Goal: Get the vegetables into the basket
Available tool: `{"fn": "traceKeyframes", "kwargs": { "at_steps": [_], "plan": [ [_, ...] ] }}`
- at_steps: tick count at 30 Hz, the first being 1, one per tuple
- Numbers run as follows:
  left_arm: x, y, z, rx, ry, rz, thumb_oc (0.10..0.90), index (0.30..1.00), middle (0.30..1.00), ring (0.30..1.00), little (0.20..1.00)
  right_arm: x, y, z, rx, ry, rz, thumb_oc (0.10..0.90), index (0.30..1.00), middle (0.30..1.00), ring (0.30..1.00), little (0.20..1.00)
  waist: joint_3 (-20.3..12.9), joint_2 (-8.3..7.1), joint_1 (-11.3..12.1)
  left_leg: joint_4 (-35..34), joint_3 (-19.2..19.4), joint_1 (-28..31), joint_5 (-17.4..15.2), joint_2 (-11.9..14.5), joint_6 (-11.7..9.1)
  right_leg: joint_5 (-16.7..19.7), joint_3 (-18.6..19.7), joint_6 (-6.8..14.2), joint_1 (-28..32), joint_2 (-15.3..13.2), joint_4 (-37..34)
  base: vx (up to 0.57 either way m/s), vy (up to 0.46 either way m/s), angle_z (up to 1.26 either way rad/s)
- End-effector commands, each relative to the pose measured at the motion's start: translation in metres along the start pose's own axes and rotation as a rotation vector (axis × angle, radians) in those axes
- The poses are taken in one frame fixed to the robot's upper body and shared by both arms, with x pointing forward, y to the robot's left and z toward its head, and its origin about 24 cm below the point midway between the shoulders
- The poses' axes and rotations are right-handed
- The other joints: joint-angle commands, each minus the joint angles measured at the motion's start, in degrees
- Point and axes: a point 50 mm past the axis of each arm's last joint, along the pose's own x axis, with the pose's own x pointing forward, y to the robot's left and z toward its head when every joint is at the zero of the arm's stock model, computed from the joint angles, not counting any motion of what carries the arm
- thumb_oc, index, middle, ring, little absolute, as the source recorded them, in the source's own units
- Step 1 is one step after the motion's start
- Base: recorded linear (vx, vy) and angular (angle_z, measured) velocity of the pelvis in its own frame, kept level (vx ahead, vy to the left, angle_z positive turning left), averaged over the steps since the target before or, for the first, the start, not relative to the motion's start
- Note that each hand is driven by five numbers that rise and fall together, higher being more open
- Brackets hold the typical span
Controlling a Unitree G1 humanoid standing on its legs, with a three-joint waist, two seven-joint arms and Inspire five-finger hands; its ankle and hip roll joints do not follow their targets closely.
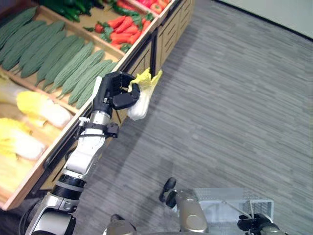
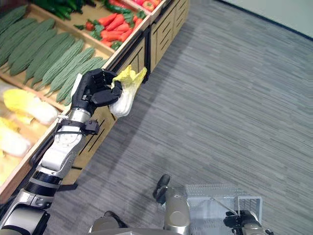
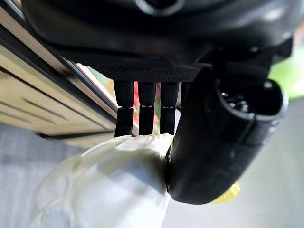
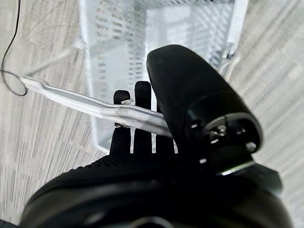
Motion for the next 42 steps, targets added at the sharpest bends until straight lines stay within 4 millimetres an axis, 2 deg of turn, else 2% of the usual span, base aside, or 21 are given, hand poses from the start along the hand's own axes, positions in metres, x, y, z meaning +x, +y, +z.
{"fn": "traceKeyframes", "kwargs": {
  "at_steps": [1, 4, 8, 10, 12, 13, 14, 15, 16, 17, 19, 21, 25, 29, 32, 33, 34, 35, 36, 38, 42],
  "plan": [
    [0.005, -0.004, 0.071, -0.019, -0.362, -0.046, 0.4, 0.3, 0.3, 0.3, 0.3, -0.014, -0.03, -0.084, -0.061, 0.279, -0.104, 0.4, 0.3, 0.3, 0.3, 0.3, -4.19, -0.86, 0.14, 3.91, -1.16, -2.78, 4.62, 5.71, -2.61, 12.19, 3.14, 13.94, 13.75, -6.06, -17.62, 0.09, -0.212, -0.11],
    [0.003, -0.005, 0.068, -0.039, -0.348, -0.048, 0.4, 0.3, 0.3, 0.3, 0.3, -0.019, -0.031, -0.098, -0.039, 0.314, -0.102, 0.4, 0.3, 0.3, 0.3, 0.3, -4.5, 0.58, -0.94, 3.56, -1.94, -1.33, 7.06, 7.98, -4.34, 9.92, 3.56, 12.55, 14.6, -3.05, -17.71, 0.1, -0.163, -0.02],
    [-0.002, -0.002, 0.062, -0.059, -0.327, -0.032, 0.4, 0.3, 0.3, 0.3, 0.3, -0.019, -0.038, -0.097, -0.036, 0.306, -0.122, 0.4, 0.3, 0.3, 0.3, 0.3, -4.64, 2.41, -1.47, 2.77, -3.89, -0.5, 11.72, 10.02, -5.25, 7.24, 4.96, 10.86, 15.1, 0.99, -18.62, 0.07, -0.132, -0.16],
    [-0.003, 0.0, 0.061, -0.051, -0.325, -0.031, 0.4, 0.3, 0.3, 0.3, 0.3, -0.018, -0.041, -0.093, -0.041, 0.294, -0.13, 0.4, 0.3, 0.3, 0.3, 0.3, -4.4, 2.81, -0.92, 6.41, -8.01, -1.7, 15.19, 11.46, -5.25, 5.65, 6.46, 9.42, 15.43, 3.53, -19.21, 0.1, -0.12, -0.25],
    [-0.005, 0.003, 0.059, -0.055, -0.319, -0.017, 0.4, 0.3, 0.3, 0.3, 0.3, -0.016, -0.044, -0.086, -0.059, 0.277, -0.134, 0.4, 0.3, 0.3, 0.3, 0.3, -3.71, 2.55, 0.53, 10.39, -16.53, -3.07, 19.21, 12.12, -5.25, 4.54, 8.66, 8.13, 16.35, 6.1, -20.43, 0.11, -0.124, -0.75],
    [-0.006, 0.005, 0.059, -0.046, -0.319, -0.006, 0.4, 0.3, 0.3, 0.3, 0.3, -0.015, -0.045, -0.081, -0.071, 0.267, -0.132, 0.4, 0.3, 0.3, 0.3, 0.3, -3.16, 2.09, 1.37, 10.93, -21.8, -5.15, 19.51, 11.1, -5.25, 4.77, 8.84, 7.34, 16.19, 6.67, -20.64, 0.08, -0.103, -0.62],
    [-0.008, 0.008, 0.056, -0.048, -0.31, 0.007, 0.4, 0.3, 0.3, 0.3, 0.3, -0.013, -0.047, -0.076, -0.082, 0.255, -0.132, 0.4, 0.3, 0.3, 0.3, 0.3, -3.12, 1.88, 2.5, 9.52, -27.27, -5.91, 16.93, 8.67, -4.81, 4.28, 10.96, 7.33, 15.99, 7.36, -20.87, 0.03, -0.076, -0.51],
    [-0.008, 0.008, 0.056, -0.048, -0.309, 0.008, 0.4, 0.3, 0.3, 0.3, 0.3, -0.013, -0.047, -0.075, -0.083, 0.255, -0.132, 0.4, 0.3, 0.3, 0.3, 0.3, -3.21, 1.87, 2.19, 9.78, -27.57, -6.24, 16.76, 8.65, -4.79, 4.19, 10.75, 7.37, 15.97, 7.29, -20.82, 0.15, -0.069, -0.71],
    [-0.01, 0.011, 0.054, -0.036, -0.301, 0.016, 0.4, 0.3, 0.3, 0.3, 0.3, -0.012, -0.051, -0.066, -0.102, 0.234, -0.135, 0.4, 0.3, 0.3, 0.3, 0.3, -3.28, 1.01, 4.33, 4.17, -33.82, -8.83, 9.8, 3.04, -2.29, 3.87, 15.0, 8.03, 16.76, 7.84, -21.79, 0.19, -0.029, -0.89],
    [-0.011, 0.01, 0.053, -0.037, -0.299, 0.012, 0.4, 0.3, 0.3, 0.3, 0.3, -0.012, -0.054, -0.065, -0.101, 0.232, -0.139, 0.4, 0.3, 0.3, 0.3, 0.3, -3.51, 0.81, 4.52, -0.51, -33.54, -9.31, 7.51, 1.2, -1.55, 3.87, 15.68, 8.69, 16.89, 7.47, -21.81, 0.24, -0.003, -0.75],
    [-0.011, 0.008, 0.055, -0.031, -0.316, -0.002, 0.4, 0.3, 0.3, 0.3, 0.3, -0.011, -0.061, -0.058, -0.1, 0.204, -0.155, 0.4, 0.3, 0.3, 0.3, 0.3, -2.3, 0.81, 6.72, -5.28, -37.03, -13.57, 10.31, -2.43, -1.4, 3.99, 17.55, 9.05, 17.35, 7.37, -21.62, 0.14, 0.076, -0.65],
    [-0.014, 0.014, 0.052, -0.015, -0.297, 0.02, 0.4, 0.3, 0.3, 0.3, 0.3, -0.008, -0.055, -0.046, -0.114, 0.168, -0.135, 0.4, 0.3, 0.3, 0.3, 0.3, -1.91, 0.68, 8.16, -7.33, -42.39, -13.09, 9.01, -3.86, -0.9, 3.33, 21.1, 9.26, 17.59, 7.5, -20.14, 0.09, 0.075, -0.97],
    [-0.02, 0.009, 0.053, -0.006, -0.293, -0.031, 0.4, 0.3, 0.3, 0.3, 0.3, -0.007, -0.053, -0.041, -0.097, 0.144, -0.129, 0.4, 0.3, 0.3, 0.3, 0.3, -2.89, 0.61, 7.7, -10.98, -39.63, -10.26, 9.37, -5.13, 0.14, 3.43, 20.98, 9.82, 17.62, 6.05, -19.43, 0.08, 0.15, -0.93],
    [-0.031, -0.001, 0.042, -0.011, -0.227, -0.125, 0.4, 0.3, 0.3, 0.3, 0.3, -0.005, -0.063, -0.002, -0.124, 0.016, -0.146, 0.4, 0.3, 0.3, 0.3, 0.3, -3.9, -0.28, 8.09, -13.02, -37.17, -6.59, 8.29, -6.91, 1.51, 4.01, 22.2, 11.11, 18.09, 4.19, -19.32, 0.07, 0.142, 0.15],
    [-0.035, -0.019, 0.034, -0.037, -0.18, -0.227, 0.4, 0.3, 0.3, 0.3, 0.3, -0.011, -0.099, 0.045, -0.151, -0.109, -0.233, 0.4, 0.3, 0.3, 0.3, 0.3, -4.29, 0.28, 8.11, -14.08, -36.53, -5.8, 7.81, -8.16, 2.1, 4.8, 22.51, 11.82, 17.9, 3.07, -19.92, 0.0, 0.095, -0.03],
    [-0.035, -0.019, 0.034, -0.038, -0.181, -0.226, 0.4, 0.3, 0.3, 0.3, 0.3, -0.012, -0.1, 0.045, -0.151, -0.109, -0.234, 0.4, 0.3, 0.3, 0.3, 0.3, -4.28, 0.36, 8.12, -14.07, -36.51, -5.81, 7.79, -8.17, 2.13, 4.83, 22.53, 11.85, 17.88, 3.06, -19.94, -0.03, 0.087, 0.05],
    [-0.035, -0.027, 0.034, -0.042, -0.174, -0.272, 0.4, 0.3, 0.3, 0.3, 0.3, -0.019, -0.116, 0.075, -0.176, -0.192, -0.277, 0.4, 0.3, 0.3, 0.3, 0.3, -4.16, 0.8, 8.06, -14.26, -36.42, -5.79, 7.72, -8.47, 2.22, 5.38, 22.73, 12.07, 17.61, 2.73, -20.47, -0.02, 0.054, 0.04],
    [-0.035, -0.032, 0.033, -0.052, -0.169, -0.288, 0.4, 0.3, 0.3, 0.3, 0.3, -0.022, -0.122, 0.086, -0.179, -0.224, -0.297, 0.4, 0.3, 0.3, 0.3, 0.3, -4.13, 1.03, 8.03, -14.3, -36.34, -5.75, 7.68, -8.52, 2.24, 5.59, 22.76, 12.15, 17.52, 2.57, -20.63, -0.03, 0.085, -0.06],
    [-0.037, -0.041, 0.031, -0.061, -0.156, -0.331, 0.4, 0.3, 0.3, 0.3, 0.3, -0.032, -0.132, 0.116, -0.213, -0.318, -0.332, 0.4, 0.3, 0.3, 0.3, 0.3, -4.17, 1.45, 7.8, -14.41, -36.23, -5.66, 7.72, -8.56, 2.24, 5.87, 23.01, 12.35, 17.35, 2.45, -20.94, -0.01, 0.057, -0.05],
    [-0.037, -0.044, 0.03, -0.063, -0.15, -0.345, 0.4, 0.3, 0.3, 0.3, 0.3, -0.038, -0.137, 0.129, -0.221, -0.358, -0.352, 0.4, 0.3, 0.3, 0.3, 0.3, -4.14, 1.75, 7.68, -14.46, -36.13, -5.46, 7.72, -8.56, 2.24, 6.0, 23.09, 12.4, 17.47, 2.42, -21.12, 0.0, 0.036, -0.08],
    [-0.035, -0.064, 0.024, -0.055, -0.121, -0.44, 0.4, 0.3, 0.3, 0.3, 0.3, -0.066, -0.145, 0.191, -0.257, -0.549, -0.406, 0.4, 0.3, 0.3, 0.3, 0.3, -4.86, 2.81, 6.93, -14.76, -35.66, -4.36, 7.67, -8.2, 2.08, 6.07, 23.22, 12.35, 18.39, 2.64, -21.81, 0.03, 0.023, -0.08]
  ]
}}
